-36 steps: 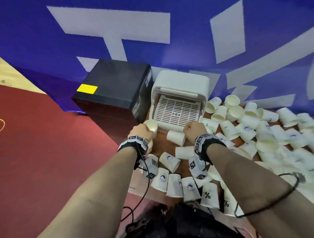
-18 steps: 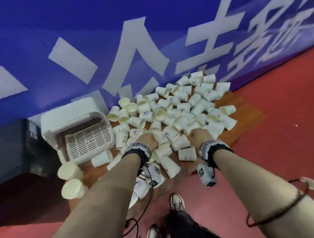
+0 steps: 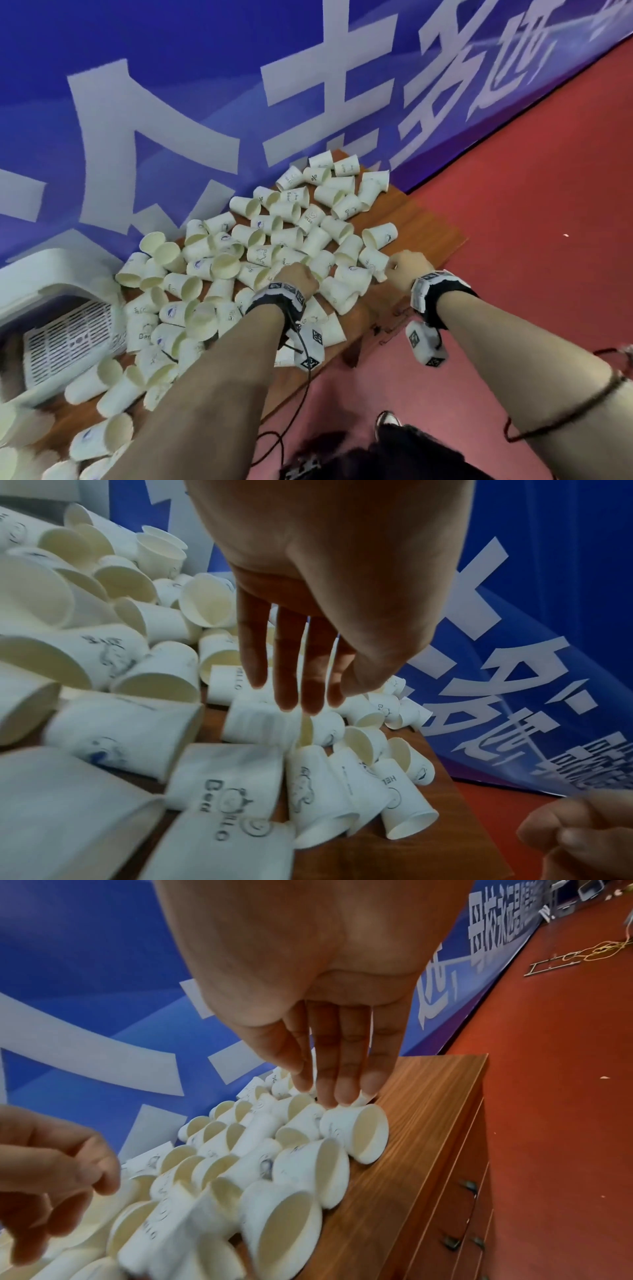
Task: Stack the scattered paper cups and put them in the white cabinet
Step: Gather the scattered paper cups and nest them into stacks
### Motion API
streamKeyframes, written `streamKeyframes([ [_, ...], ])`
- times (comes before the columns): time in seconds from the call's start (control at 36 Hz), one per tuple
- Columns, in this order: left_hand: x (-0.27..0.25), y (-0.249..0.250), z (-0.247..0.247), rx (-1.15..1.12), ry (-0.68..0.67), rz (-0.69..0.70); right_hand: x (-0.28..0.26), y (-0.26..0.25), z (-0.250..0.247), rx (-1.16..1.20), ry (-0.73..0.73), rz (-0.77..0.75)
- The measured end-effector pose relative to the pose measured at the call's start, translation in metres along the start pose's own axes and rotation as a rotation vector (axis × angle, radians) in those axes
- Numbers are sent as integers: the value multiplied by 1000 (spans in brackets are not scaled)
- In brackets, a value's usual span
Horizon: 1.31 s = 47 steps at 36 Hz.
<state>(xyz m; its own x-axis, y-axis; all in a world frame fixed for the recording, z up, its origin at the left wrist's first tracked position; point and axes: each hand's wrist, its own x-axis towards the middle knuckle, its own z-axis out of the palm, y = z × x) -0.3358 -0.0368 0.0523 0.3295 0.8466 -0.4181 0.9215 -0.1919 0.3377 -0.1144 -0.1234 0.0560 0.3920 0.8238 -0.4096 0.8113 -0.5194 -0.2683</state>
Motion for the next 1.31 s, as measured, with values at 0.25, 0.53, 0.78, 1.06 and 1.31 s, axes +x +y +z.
streamKeyframes([
  [0.25, 46, 57, 25, 37, 1, -65, 64, 59, -31, 70, -53, 71],
  [0.53, 126, 61, 20, 171, -46, -47, 136, 32, -24, -8, -124, -15],
  [0.78, 185, 62, 35, 276, -240, 8, 209, -1, -13, -81, -193, 23],
  [1.06, 207, 54, 60, 247, -73, 101, 238, -1, -2, -252, -184, 41],
  [1.31, 210, 70, 37, 8, 63, -117, 252, 12, -57, -124, -130, 113],
])
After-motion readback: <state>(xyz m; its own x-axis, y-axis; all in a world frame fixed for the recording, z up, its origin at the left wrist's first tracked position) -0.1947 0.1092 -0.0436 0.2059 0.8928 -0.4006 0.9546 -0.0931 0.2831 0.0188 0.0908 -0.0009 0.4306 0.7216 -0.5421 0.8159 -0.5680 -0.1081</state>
